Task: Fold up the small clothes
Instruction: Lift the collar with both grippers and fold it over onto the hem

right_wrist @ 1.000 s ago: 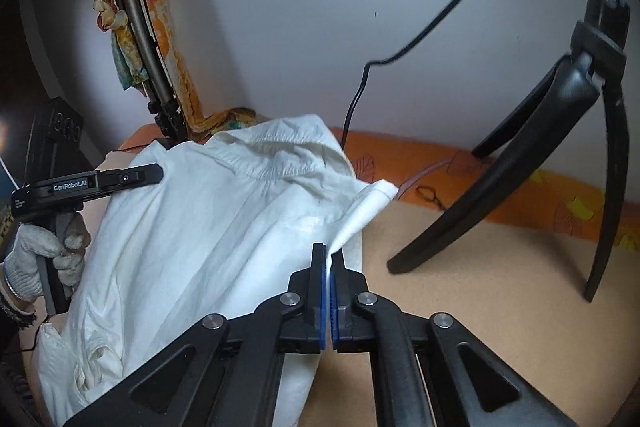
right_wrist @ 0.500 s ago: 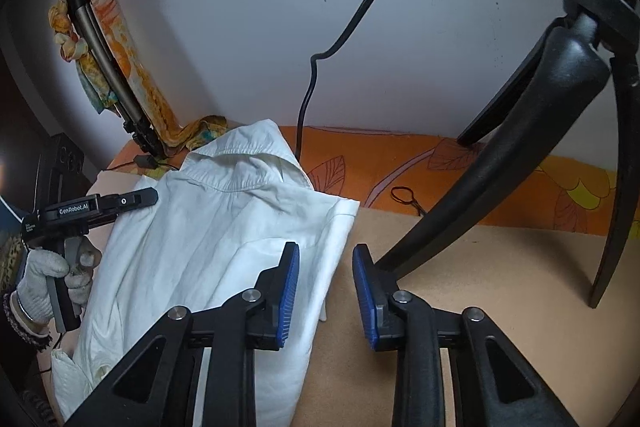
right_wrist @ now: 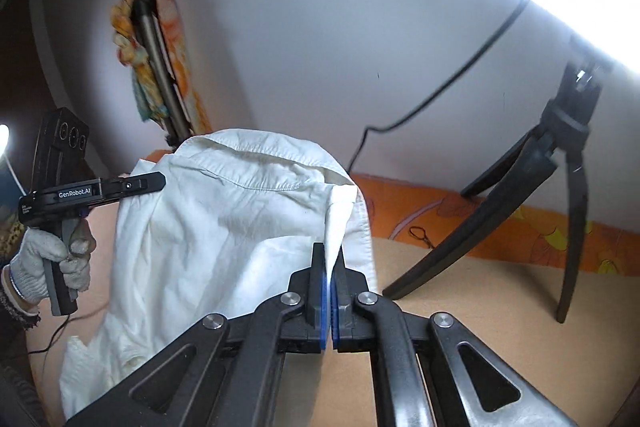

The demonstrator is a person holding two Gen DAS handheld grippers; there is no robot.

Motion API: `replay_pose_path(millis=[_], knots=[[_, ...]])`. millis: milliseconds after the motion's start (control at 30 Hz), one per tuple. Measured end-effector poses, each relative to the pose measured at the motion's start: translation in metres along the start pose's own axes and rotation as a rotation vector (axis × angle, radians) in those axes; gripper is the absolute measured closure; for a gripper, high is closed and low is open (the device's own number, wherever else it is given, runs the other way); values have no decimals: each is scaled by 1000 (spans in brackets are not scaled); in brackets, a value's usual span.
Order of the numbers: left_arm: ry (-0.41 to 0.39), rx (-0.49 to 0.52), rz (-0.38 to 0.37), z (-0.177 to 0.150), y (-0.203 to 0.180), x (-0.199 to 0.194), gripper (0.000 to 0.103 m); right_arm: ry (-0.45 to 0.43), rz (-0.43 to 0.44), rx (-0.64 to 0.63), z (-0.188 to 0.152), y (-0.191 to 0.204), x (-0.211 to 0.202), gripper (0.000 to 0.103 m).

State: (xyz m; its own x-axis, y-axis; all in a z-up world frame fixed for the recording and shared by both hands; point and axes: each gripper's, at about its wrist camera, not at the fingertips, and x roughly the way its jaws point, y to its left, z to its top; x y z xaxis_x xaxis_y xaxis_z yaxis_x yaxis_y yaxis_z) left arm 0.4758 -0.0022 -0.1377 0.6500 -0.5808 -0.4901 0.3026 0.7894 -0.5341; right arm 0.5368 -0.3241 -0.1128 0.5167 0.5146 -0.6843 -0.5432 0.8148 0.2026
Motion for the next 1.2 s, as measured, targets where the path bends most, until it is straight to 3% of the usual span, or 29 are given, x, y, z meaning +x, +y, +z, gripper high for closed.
replay_pose_path(millis=[233, 567, 833, 1200], knots=[[-62, 76, -14, -17, -39, -56, 97, -80, 36, -24, -18, 25, -70, 103], [-58, 147, -2, -93, -69, -140, 97, -75, 43, -39, -96, 71, -157, 103], [20, 243, 58, -155, -78, -156, 97, -21, 4, -38, -158, 97, -169, 103], [174, 329, 123, -208, -70, -177, 97, 78, -50, -112, -217, 111, -192, 99]])
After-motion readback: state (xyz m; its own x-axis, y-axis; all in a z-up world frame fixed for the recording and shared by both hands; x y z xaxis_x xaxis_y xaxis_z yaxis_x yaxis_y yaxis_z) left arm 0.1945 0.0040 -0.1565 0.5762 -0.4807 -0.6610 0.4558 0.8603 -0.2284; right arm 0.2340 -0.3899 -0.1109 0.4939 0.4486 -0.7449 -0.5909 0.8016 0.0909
